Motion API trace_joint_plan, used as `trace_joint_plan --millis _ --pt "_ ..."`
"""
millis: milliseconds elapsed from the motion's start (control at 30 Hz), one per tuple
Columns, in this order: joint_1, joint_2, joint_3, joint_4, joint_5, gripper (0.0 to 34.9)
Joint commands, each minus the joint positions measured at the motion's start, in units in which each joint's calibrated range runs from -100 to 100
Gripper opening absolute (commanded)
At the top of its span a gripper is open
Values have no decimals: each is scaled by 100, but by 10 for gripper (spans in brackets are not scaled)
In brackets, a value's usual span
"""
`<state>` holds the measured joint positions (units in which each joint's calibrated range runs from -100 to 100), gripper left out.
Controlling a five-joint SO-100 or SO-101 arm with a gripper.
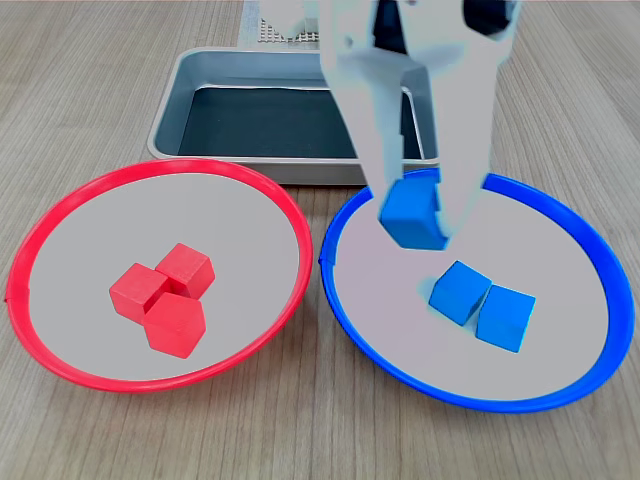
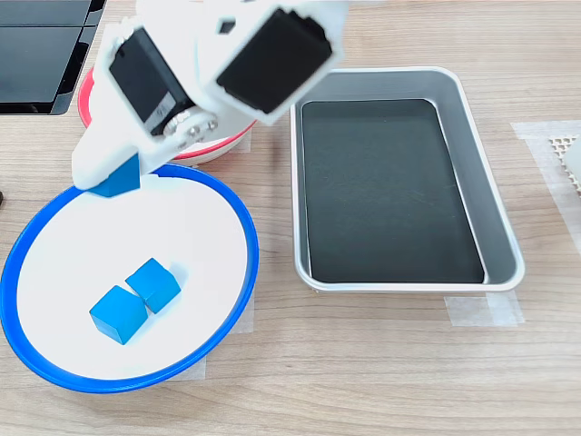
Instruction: Resolve any anomalies and move all blocks to matching dishes
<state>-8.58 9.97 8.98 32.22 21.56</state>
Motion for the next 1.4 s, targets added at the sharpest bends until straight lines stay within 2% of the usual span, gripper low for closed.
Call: trace_joint_plan --millis 0,33,100,167,267,333,367,400,600,733,800,1033,1367 --pt "-97 99 -2 -254 -44 154" --pt "-97 158 -20 -263 -44 190" --pt "-97 226 -56 -271 -49 215" --pt "-69 235 -75 -254 -73 213" --pt "-3 -46 -11 -164 -200 179" --pt "54 -464 217 -98 -440 147" --pt "82 -746 399 -98 -596 100" --pt "120 -1206 727 -98 -801 3" --pt "345 -3535 2893 -370 -1709 0" --pt "609 -6128 5806 -1006 -2149 0" --pt "797 -7347 6971 -1014 -2188 0" --pt "1211 -9914 8738 133 -2056 0" --pt "1080 -10810 9102 1215 -2193 0"
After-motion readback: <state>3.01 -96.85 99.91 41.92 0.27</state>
